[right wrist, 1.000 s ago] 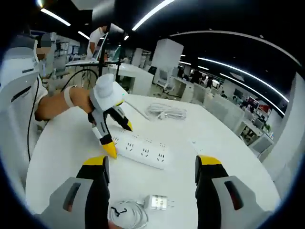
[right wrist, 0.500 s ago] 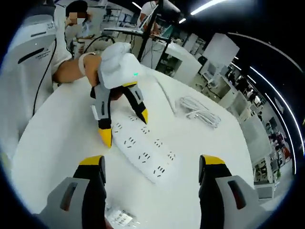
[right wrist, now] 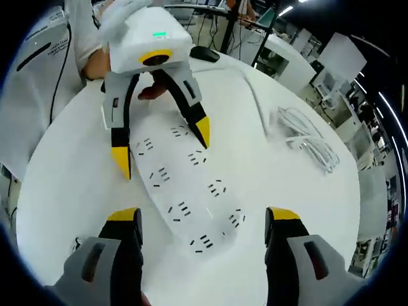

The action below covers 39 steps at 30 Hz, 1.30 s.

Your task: Straighten the power strip on the desk, plug the charger into it

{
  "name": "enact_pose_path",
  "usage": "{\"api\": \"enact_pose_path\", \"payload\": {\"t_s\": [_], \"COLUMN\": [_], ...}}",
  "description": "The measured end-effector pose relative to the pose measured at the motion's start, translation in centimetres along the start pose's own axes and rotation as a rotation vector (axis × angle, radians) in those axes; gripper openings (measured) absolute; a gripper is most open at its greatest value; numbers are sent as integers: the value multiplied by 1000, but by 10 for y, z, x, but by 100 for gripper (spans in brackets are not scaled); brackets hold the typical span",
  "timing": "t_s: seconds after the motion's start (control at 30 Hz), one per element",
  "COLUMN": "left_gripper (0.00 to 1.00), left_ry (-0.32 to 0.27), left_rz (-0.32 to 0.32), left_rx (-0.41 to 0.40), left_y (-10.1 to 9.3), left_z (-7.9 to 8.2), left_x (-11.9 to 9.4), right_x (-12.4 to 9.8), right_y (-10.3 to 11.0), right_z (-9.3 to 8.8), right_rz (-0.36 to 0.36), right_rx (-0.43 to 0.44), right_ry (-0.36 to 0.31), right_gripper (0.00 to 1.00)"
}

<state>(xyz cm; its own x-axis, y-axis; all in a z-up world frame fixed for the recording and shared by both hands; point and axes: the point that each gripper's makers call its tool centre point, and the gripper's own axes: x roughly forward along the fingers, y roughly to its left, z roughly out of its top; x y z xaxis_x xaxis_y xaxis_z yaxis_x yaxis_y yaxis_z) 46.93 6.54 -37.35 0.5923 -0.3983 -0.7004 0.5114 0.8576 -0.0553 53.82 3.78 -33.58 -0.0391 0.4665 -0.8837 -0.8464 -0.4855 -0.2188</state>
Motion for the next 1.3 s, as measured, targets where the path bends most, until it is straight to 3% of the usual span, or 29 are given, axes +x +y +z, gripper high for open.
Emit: {"api": "enact_pose_path", "payload": {"t_s": [0.23, 0.47, 0.9, 1.3], "left_gripper": [73, 74, 74, 74], "left_ry": [-10, -16, -28, -38], "left_rz": [0, -2, -6, -7], "left_rx": [0, -2, -5, -5], "left_y": [1, 1, 2, 1], "left_z": [-1, 0, 3, 5], "left_x": [0, 1, 3, 2], "right_x": [18, 30, 39, 38], "right_y": [-4, 1, 4, 5], "right_z": [-9, -23, -25, -26], "right_rz": [85, 184, 311, 312], "right_rx": [-84, -200, -282, -294], "right_ry": [79, 213, 286, 324], "right_gripper": [72, 67, 67, 66]}}
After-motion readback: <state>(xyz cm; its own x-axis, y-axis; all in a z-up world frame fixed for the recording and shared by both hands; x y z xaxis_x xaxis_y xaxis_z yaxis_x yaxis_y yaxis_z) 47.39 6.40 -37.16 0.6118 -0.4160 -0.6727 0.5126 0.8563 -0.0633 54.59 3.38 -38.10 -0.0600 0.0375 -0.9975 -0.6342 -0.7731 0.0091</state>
